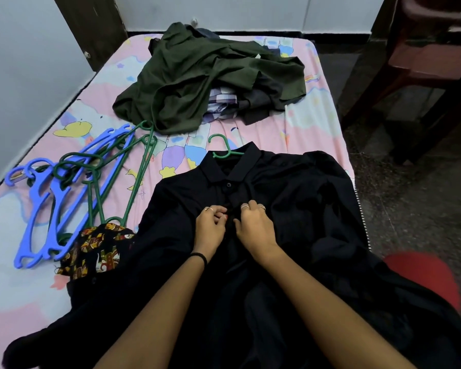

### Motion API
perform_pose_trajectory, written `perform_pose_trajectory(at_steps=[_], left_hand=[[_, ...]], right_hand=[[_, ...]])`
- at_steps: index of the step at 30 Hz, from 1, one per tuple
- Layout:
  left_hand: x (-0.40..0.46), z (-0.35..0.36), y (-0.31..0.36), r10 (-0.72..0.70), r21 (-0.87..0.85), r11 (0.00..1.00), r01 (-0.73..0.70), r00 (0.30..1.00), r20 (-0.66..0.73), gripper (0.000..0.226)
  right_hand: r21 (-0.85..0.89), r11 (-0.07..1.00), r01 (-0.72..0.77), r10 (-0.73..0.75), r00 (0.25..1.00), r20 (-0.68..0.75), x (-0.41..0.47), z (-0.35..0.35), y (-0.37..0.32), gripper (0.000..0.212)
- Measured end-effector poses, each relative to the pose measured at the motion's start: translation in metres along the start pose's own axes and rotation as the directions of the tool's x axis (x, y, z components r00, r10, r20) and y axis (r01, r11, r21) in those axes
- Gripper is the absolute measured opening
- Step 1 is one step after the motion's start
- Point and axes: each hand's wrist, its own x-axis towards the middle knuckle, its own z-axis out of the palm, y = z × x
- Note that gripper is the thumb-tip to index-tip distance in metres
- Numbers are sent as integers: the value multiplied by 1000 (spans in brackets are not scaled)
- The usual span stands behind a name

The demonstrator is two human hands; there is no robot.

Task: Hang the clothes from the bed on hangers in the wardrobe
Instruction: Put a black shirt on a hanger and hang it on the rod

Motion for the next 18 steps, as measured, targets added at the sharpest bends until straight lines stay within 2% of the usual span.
perform_pose_trajectory(at_steps=[2, 4, 6, 7, 9, 10, 11, 13, 16, 18], left_hand=[[2, 4, 0, -19, -14, 1000, 19, 1000, -20, 9], [4, 6, 2, -31, 2, 1000, 31, 999, -25, 7], [6, 7, 1, -32, 22, 999, 33, 999, -26, 8], [5, 8, 1, -30, 28, 999, 31, 999, -25, 8], [5, 8, 0, -20, 36, 999, 21, 1000, -23, 10], [4, 8, -1, -11, 38, 999, 11, 1000, -21, 12], [3, 8, -1, 1, 43, 999, 0, 1000, -20, 15], [1, 8, -3, 27, 52, 998, -26, 999, -19, 20], [1, 7, -5, 44, 52, 998, -43, 999, -18, 19], [2, 6, -5, 36, 34, 999, -35, 999, -13, 16]], right_hand=[[-62, 998, 28, -29, 999, -20, 2, 2, -3, 28], [-164, 985, 55, -48, 998, 43, 4, 5, -8, 17], [-229, 972, 53, -37, 997, 73, 8, 0, -16, 23], [-289, 955, 68, -58, 997, 40, 9, 1, -18, 27], [-394, 913, 107, -62, 990, 126, 11, 3, -23, 19], [-440, 888, 134, -57, 981, 184, 13, 7, -25, 20], [-479, 863, 160, -84, 981, 176, 15, 13, -24, 24], [-528, 832, 172, -85, 979, 185, 12, 17, -28, 26], [-493, 854, 166, -35, 964, 263, 14, 10, -32, 12], [-449, 886, 114, -17, 977, 214, 16, -6, -26, 15]])
